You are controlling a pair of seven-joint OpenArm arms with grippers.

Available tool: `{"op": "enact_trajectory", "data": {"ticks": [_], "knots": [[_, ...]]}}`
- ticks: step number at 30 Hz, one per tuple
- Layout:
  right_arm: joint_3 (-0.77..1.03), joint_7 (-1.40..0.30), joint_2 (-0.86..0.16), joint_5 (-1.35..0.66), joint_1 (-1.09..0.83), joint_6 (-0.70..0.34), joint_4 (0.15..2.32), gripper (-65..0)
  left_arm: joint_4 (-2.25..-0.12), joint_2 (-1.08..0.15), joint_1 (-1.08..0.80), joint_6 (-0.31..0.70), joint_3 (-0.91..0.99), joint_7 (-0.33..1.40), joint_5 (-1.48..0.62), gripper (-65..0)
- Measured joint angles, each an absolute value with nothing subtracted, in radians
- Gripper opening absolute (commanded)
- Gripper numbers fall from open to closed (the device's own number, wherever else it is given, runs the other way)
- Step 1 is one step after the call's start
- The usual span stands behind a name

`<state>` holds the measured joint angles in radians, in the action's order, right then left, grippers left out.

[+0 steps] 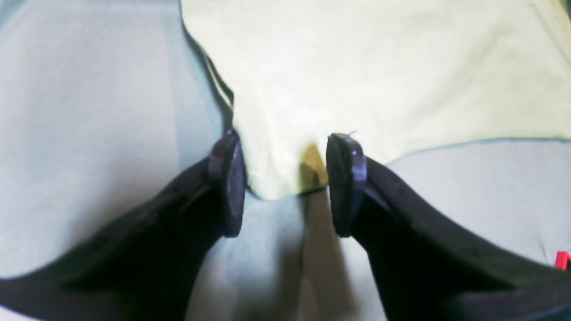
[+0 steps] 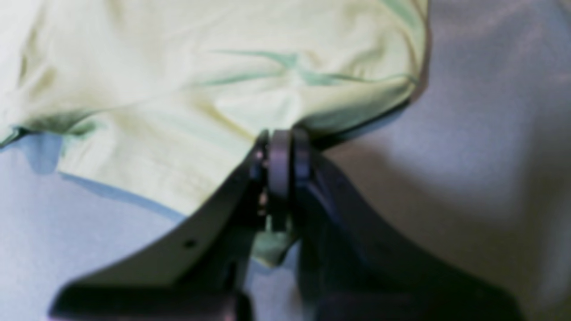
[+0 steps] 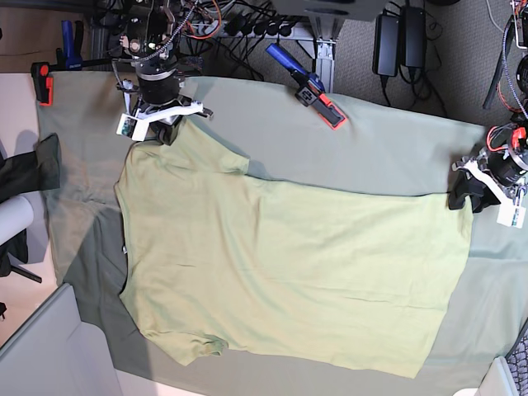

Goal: Fold the T-shirt properly
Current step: 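Move the left gripper down and pinch the shirt's other shoulder corner, then lift both shoulder corners and fold them over toward the hem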

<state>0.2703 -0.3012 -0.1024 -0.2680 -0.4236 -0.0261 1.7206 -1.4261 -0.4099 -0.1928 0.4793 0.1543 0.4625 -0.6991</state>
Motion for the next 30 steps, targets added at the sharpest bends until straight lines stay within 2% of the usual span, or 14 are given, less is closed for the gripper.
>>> {"op": "enact_trajectory", "data": {"ticks": [4,5,9,11,18,21,25,30], "knots": [[0.27,-0.301,-0.102,-0.268,-0.424,-0.026,1.721,-65.0,-1.426,-0.406,-0.193,0.479,0.151,0.434,-0.669,-33.8],[0.27,-0.301,-0.102,-0.268,-0.424,-0.026,1.721,-65.0,-1.426,-0.403,-0.193,0.476,0.151,0.421,-0.657,-36.7],[0.27,-0.301,-0.102,-0.268,-0.424,-0.026,1.721,-65.0,-1.425,-0.378,-0.193,0.435,0.15,0.341,-0.544,-58.6],[0.27,-0.301,-0.102,-0.268,-0.424,-0.026,1.721,-65.0,-1.425,-0.371,-0.194,0.435,0.15,0.313,-0.493,-64.4],[0.27,-0.302,-0.102,-0.268,-0.411,-0.026,1.721,-65.0,-1.425,-0.371,-0.193,0.438,0.15,0.313,-0.475,-65.0],[0.27,-0.304,-0.102,-0.268,-0.396,-0.027,1.721,-65.0,-1.425,-0.372,-0.193,0.511,0.151,0.315,-0.466,-65.0],[0.27,-0.338,-0.102,-0.268,-0.393,-0.027,1.721,-65.0,-1.425,-0.374,-0.194,0.668,0.15,0.362,-0.507,-65.0],[0.273,-0.375,-0.108,-0.268,-0.419,-0.03,1.722,-65.0,-1.425,-0.388,-0.234,0.675,0.165,0.359,-0.571,-65.0]]}}
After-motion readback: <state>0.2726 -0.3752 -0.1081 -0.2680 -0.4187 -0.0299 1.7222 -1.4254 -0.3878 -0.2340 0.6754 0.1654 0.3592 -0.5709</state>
